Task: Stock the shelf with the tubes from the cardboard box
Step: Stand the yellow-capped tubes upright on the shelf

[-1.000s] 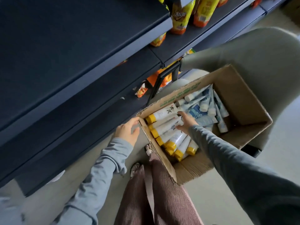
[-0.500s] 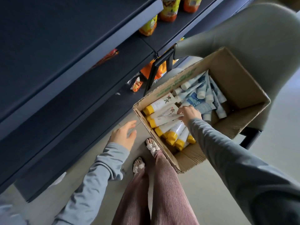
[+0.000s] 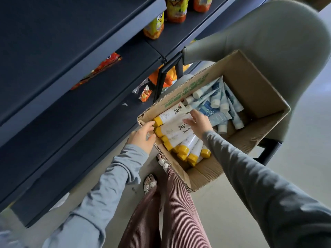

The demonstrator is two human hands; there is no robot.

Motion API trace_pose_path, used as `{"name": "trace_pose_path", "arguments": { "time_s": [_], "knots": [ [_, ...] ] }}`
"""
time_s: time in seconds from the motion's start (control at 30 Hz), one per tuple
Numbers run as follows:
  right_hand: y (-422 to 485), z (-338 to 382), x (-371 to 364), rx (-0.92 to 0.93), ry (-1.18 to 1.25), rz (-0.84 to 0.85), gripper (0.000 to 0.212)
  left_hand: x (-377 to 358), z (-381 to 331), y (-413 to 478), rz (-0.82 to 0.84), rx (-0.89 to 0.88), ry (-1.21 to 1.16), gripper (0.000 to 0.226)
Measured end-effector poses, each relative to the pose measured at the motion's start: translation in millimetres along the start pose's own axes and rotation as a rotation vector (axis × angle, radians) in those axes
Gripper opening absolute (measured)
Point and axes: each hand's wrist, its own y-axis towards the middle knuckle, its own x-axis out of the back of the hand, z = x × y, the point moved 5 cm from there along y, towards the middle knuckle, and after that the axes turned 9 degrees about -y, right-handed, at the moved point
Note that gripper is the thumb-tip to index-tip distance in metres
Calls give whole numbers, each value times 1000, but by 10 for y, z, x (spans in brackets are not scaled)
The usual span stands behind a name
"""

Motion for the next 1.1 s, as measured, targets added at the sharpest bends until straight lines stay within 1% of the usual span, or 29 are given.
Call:
{"name": "trace_pose_path", "arguments": {
  "time_s": [0.1, 0.2, 0.27, 0.37, 0.43, 0.47, 0.53, 0.67, 0.73, 0.8, 0.83, 0.9, 0.97, 1.0, 1.07, 1.1],
  "knots": [
    [-58, 98, 109, -55, 184, -75, 25, -60, -81, 75, 29, 8, 5, 44],
    [-96, 218, 328, -32, 350, -75, 33, -92, -151, 150, 47, -9, 27, 49],
    [-122, 348, 554, 56, 377, -79, 36, -85, -184, 198, 35, -29, 14, 59],
    [-137, 572, 872, 213, 334, -27, 35, -53, -187, 271, -4, 3, -42, 77],
    [-145, 698, 1025, 279, 317, 15, 33, -74, -198, 314, 42, 20, -127, 82],
    [-146, 748, 1073, 289, 305, 35, 34, -103, -211, 327, 90, 22, -185, 80],
    [-151, 823, 1127, 285, 294, 66, 33, -163, -246, 336, 178, 7, -221, 66],
    [-155, 858, 1070, 224, 362, 135, 25, -172, -233, 327, 193, 3, -259, 44],
    [-160, 846, 988, 206, 405, 176, 16, -169, -189, 313, 206, 25, -287, 37],
    [-142, 773, 886, 133, 546, 186, 15, -172, -127, 301, 215, 56, -311, 38],
    [-122, 707, 834, 68, 647, 162, 16, -168, -87, 293, 209, 78, -325, 41],
    [-65, 495, 697, -108, 816, 61, 20, -134, -7, 275, 169, 137, -364, 51],
    [-27, 204, 495, -286, 794, -44, 28, -78, 73, 259, 110, 191, -423, 61],
    [-27, 55, 366, -376, 746, -61, 37, -51, 108, 252, 82, 205, -453, 63],
    [-75, -199, 75, -566, 699, -33, 55, -1, 167, 243, 33, 209, -506, 62],
    [-105, -297, -70, -649, 710, -13, 60, 25, 186, 244, 10, 208, -531, 62]
  ]
}}
